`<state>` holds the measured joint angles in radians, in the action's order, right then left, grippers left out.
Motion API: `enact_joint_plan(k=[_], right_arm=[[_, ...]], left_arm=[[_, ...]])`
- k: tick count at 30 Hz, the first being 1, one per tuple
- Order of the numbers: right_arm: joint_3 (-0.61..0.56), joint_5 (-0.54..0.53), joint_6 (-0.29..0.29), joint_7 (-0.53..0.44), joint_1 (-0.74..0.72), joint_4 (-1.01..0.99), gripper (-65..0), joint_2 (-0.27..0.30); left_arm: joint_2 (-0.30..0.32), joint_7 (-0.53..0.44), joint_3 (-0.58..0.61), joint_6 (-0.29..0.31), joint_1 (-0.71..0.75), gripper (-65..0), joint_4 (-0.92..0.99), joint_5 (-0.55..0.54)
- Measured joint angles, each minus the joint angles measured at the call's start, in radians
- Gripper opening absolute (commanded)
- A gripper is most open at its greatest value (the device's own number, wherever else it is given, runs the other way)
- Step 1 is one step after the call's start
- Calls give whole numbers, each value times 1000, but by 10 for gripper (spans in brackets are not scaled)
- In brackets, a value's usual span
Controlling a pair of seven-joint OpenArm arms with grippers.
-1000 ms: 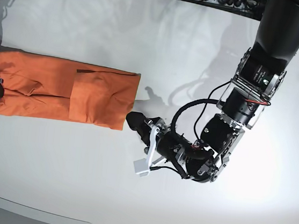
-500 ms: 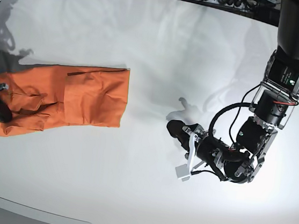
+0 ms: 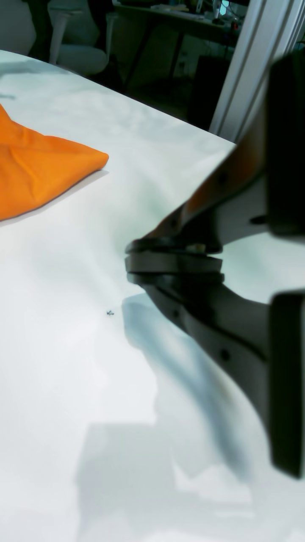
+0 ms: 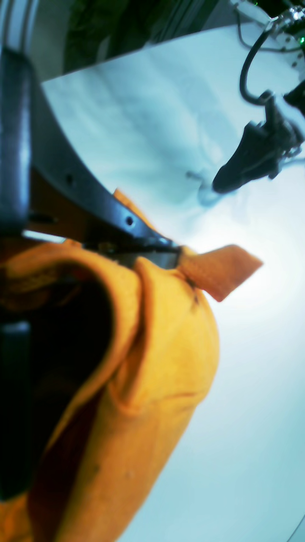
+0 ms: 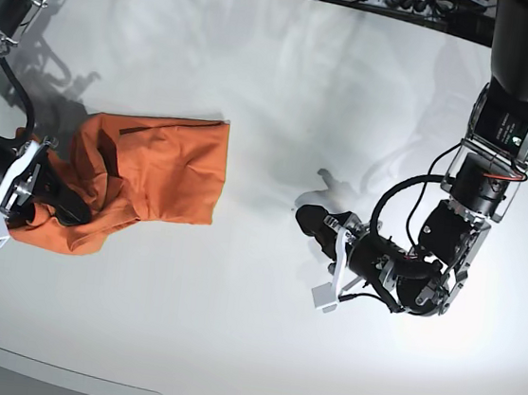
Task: Fold the T-shirt properly
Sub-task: 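Grasp the strip end with the right gripper and lift it toward the middle, then fold the held end over the bundle with the right gripper and press down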
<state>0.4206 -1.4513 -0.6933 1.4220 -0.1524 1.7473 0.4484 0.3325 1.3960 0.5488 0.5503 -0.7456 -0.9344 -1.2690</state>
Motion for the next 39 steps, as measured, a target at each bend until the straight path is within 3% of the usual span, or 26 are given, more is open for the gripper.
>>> enact_joint_plan(k=[9,18,20,23,24,30,39], right_arm=[[0,3,0,0,0,-1,-650,-175],[-66,14,0,0,68,-2,-643,-274],[-116,82,0,-3,80,-2,-522,-291],[-233,154,0,-16,93,-3,-262,-301],[-286,154,0,-16,94,-4,-226,-301],[-501,143,0,-4,21,-3,-228,-302],[-474,160,0,-23,-46,39,-228,-299]], left_arm=[[0,0,0,0,0,-650,0,0],[0,0,0,0,0,-650,0,0],[-1,0,0,0,0,-650,0,0],[-1,0,0,0,0,-650,0,0],[0,0,0,0,0,-650,0,0],[0,0,0,3,0,-650,0,0],[0,0,0,10,0,-650,0,0]])
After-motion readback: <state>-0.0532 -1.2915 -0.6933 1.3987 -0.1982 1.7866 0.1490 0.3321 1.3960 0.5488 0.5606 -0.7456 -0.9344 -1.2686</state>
